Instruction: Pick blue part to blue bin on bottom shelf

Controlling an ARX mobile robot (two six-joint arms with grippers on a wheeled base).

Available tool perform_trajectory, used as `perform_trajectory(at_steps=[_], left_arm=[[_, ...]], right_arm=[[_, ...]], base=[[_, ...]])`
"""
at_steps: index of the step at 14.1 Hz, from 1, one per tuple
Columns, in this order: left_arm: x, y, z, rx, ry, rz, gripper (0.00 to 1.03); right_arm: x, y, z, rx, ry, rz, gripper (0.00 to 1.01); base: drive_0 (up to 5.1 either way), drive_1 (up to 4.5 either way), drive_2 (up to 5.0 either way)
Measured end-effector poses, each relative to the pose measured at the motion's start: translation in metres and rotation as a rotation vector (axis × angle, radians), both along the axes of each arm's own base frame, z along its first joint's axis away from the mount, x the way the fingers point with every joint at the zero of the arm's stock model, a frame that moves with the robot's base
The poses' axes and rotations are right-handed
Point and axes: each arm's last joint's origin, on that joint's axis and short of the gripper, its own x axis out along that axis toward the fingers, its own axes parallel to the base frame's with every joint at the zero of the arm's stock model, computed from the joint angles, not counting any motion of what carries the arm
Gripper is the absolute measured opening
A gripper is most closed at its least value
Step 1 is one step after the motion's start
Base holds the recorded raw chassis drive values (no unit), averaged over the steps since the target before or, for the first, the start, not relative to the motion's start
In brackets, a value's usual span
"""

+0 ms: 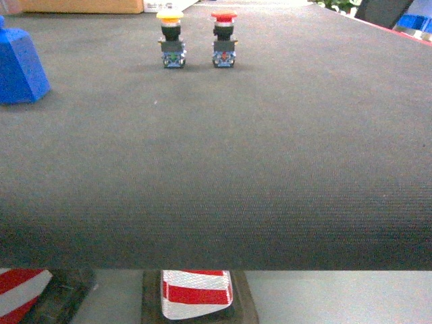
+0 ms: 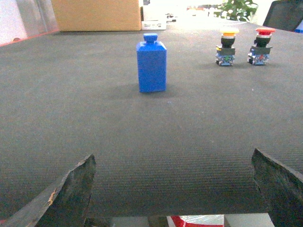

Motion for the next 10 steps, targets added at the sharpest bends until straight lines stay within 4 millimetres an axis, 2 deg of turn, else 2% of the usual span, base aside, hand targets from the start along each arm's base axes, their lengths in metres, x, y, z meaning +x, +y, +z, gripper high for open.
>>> perform_trajectory(at_steps=[10], left_arm=[[0.0000, 0.0000, 0.0003, 0.000, -0.003, -0.001, 0.98]], right_arm=[[0.0000, 0.0000, 0.0005, 0.000, -0.005, 0.000, 0.98]], base=[[0.0, 0.00, 0.0]])
